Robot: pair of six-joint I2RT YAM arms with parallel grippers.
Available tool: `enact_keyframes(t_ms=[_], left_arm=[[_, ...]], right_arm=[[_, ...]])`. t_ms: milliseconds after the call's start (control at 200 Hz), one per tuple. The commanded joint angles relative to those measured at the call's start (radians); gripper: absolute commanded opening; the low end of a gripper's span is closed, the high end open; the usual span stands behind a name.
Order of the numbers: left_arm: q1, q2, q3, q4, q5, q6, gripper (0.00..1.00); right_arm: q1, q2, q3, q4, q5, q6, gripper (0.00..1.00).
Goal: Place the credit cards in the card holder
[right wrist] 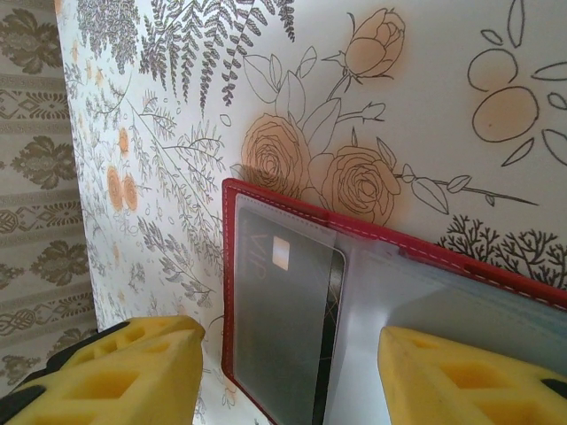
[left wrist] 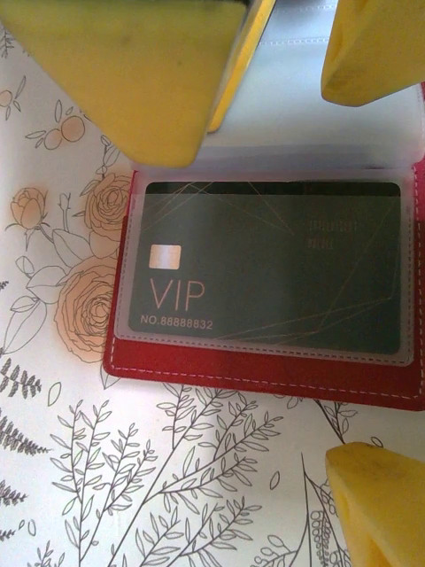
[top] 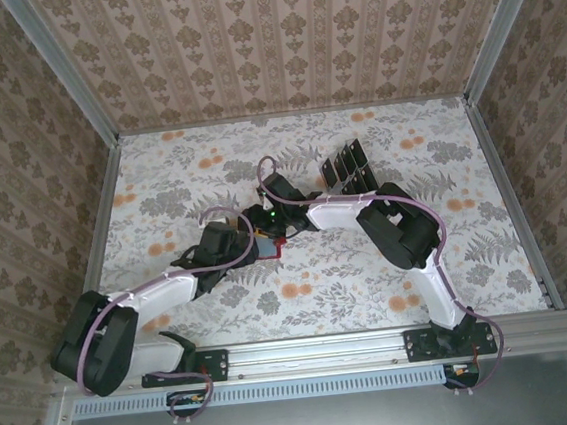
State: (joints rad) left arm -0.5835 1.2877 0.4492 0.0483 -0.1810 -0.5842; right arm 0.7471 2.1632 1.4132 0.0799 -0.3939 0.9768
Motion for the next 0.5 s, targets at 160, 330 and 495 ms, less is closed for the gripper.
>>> enact_keyframes(t_ms=[160,330,495], left_arm=[[-0.013,0.072,0.005,0.014,-0.029,-0.02,1.0],[-0.015,0.095,-0.013,0.009,-0.06,-0.032,1.0],[-0.015,0.095,-0.023,0.01,-0.072,-0.039,1.0]], right_arm=[[0.005,-0.001,0.033,-0.02,-0.016,-0.002,0.57],[-0.007,-0.083,-0.013,-0.035,0.024,-0.036,0.57],[-0.018,-0.155,-0.083,-0.07,0.092,-0.064,0.57]])
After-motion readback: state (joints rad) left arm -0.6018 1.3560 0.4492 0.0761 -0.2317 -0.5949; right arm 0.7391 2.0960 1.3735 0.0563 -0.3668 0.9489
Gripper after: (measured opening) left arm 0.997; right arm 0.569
